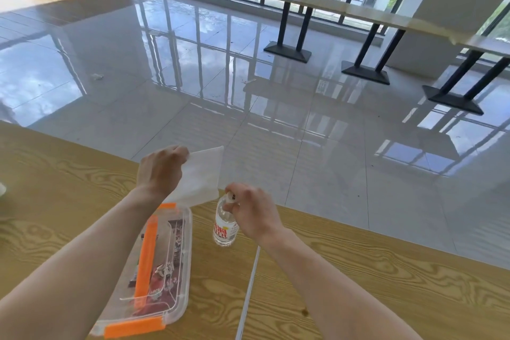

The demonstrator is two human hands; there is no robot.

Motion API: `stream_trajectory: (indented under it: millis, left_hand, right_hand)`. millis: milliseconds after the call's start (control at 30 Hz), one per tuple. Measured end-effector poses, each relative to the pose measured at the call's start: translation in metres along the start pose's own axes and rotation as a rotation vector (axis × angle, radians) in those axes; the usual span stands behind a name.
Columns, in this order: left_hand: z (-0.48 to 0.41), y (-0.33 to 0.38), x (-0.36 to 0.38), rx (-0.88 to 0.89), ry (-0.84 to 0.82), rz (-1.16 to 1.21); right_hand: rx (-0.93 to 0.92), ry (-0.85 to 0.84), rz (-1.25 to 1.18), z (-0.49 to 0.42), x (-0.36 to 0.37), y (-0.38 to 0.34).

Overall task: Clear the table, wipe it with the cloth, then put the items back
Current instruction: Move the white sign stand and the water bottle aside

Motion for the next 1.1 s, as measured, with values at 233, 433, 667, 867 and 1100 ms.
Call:
stream_trajectory:
  millis: [233,433,667,867,1100]
  left_hand:
    - [0.002,-0.011,0.005,-0.016,-0.011,-0.018]
    - [0.004,-0.012,0.007,-0.048,-0.042,0.022]
    - [0.003,-0.013,0.006,-0.119,-0.051,0.106]
    - [0.009,-0.001,-0.009,-0.158,-0.095,0.037]
    - [0.042,0.04,-0.044,-0.065,0.054,0.148]
  right_hand:
    - [-0.008,-0.033,0.007,-0.008,0.008,-0.003]
    - [0.013,-0.092,0.019,-0.015,0.003,-0.006]
    - [0.007,-0.133,0.005,-0.012,0.002,-0.008]
    - [0.002,-0.11,-0.022,-0.003,-0.01,-0.011]
    - [0.038,-0.043,0.016,0.022,-0.037,-0.002]
Point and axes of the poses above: each hand's wrist, its own z-axis away from the middle knuckle, its own x-axis out of the palm, y = z × x, the point moved 3 cm from there along -z, towards the middle knuckle, and after that the axes turned 12 degrees about -x, right-handed, at the moved point
